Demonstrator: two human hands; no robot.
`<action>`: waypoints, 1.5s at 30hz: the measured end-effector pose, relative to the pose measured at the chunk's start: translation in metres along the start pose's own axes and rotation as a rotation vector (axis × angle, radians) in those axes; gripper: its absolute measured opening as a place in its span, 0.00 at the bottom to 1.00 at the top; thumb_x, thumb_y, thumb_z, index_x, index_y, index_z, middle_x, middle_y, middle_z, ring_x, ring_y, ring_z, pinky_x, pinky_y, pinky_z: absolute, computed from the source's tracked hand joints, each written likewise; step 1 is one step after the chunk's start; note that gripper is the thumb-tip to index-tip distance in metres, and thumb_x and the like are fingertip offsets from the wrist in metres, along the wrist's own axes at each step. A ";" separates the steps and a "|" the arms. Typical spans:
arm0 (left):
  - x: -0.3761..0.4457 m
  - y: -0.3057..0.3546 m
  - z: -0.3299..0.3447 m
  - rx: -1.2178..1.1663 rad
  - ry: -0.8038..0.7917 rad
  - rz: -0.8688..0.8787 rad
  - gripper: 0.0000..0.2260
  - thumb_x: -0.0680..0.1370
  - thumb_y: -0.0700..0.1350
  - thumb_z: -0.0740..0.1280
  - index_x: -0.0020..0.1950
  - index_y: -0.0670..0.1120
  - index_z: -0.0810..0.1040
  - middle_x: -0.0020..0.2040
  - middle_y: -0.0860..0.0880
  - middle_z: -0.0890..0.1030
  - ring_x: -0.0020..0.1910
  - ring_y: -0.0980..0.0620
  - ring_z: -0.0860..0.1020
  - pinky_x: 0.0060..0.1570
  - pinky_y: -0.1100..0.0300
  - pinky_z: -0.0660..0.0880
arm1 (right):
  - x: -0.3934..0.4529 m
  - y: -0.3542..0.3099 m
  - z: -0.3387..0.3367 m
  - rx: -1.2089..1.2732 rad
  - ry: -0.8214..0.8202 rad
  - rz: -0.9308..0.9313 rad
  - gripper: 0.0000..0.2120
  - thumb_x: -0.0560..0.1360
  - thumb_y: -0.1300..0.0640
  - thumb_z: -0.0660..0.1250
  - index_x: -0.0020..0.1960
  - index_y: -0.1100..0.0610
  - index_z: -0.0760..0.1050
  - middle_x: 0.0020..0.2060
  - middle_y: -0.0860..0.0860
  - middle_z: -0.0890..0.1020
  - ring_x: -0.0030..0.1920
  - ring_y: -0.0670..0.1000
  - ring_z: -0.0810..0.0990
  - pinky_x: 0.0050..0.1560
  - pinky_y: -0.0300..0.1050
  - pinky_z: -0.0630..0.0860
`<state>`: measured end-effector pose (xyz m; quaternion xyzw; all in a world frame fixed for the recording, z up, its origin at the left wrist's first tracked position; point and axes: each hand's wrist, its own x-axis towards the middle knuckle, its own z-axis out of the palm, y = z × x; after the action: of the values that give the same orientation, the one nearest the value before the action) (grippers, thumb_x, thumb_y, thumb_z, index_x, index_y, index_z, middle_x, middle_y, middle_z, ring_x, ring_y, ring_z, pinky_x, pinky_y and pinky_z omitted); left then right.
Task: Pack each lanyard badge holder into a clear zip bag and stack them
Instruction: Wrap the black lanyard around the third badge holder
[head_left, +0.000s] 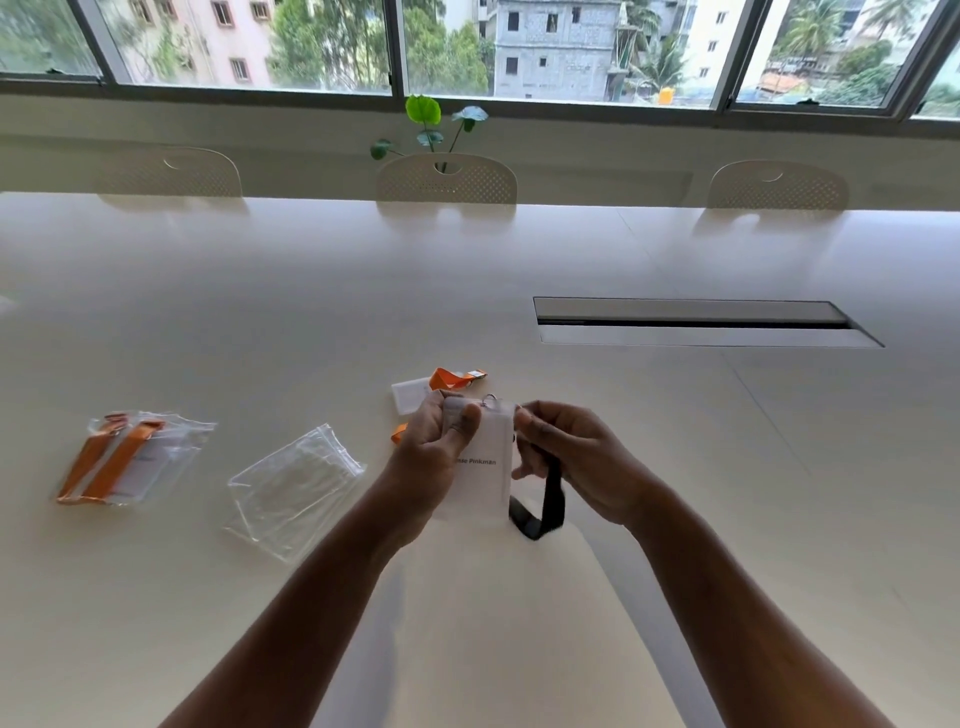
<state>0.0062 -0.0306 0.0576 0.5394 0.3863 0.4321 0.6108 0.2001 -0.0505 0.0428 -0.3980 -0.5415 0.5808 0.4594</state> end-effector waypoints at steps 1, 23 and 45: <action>0.000 0.002 -0.003 -0.023 -0.002 0.016 0.08 0.83 0.48 0.61 0.59 0.46 0.74 0.46 0.43 0.84 0.42 0.46 0.82 0.38 0.51 0.81 | -0.001 0.000 -0.004 -0.006 -0.012 -0.002 0.10 0.81 0.55 0.67 0.53 0.61 0.81 0.33 0.50 0.75 0.33 0.47 0.73 0.48 0.49 0.81; 0.032 0.024 -0.058 -0.199 0.395 0.113 0.03 0.85 0.42 0.60 0.57 0.48 0.71 0.57 0.40 0.84 0.53 0.36 0.85 0.49 0.36 0.82 | -0.032 -0.026 -0.128 -0.632 0.698 -0.120 0.19 0.71 0.42 0.77 0.36 0.57 0.80 0.27 0.52 0.78 0.27 0.45 0.71 0.31 0.41 0.68; 0.009 -0.009 -0.035 0.029 -0.333 -0.026 0.04 0.78 0.45 0.70 0.52 0.47 0.79 0.47 0.47 0.80 0.46 0.51 0.77 0.44 0.62 0.75 | 0.018 0.000 -0.005 -0.285 -0.079 -0.061 0.07 0.80 0.57 0.66 0.55 0.55 0.81 0.46 0.53 0.82 0.47 0.50 0.78 0.50 0.47 0.77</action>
<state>-0.0231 -0.0107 0.0445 0.6074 0.2929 0.3229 0.6641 0.2005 -0.0318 0.0425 -0.4196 -0.6478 0.4990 0.3941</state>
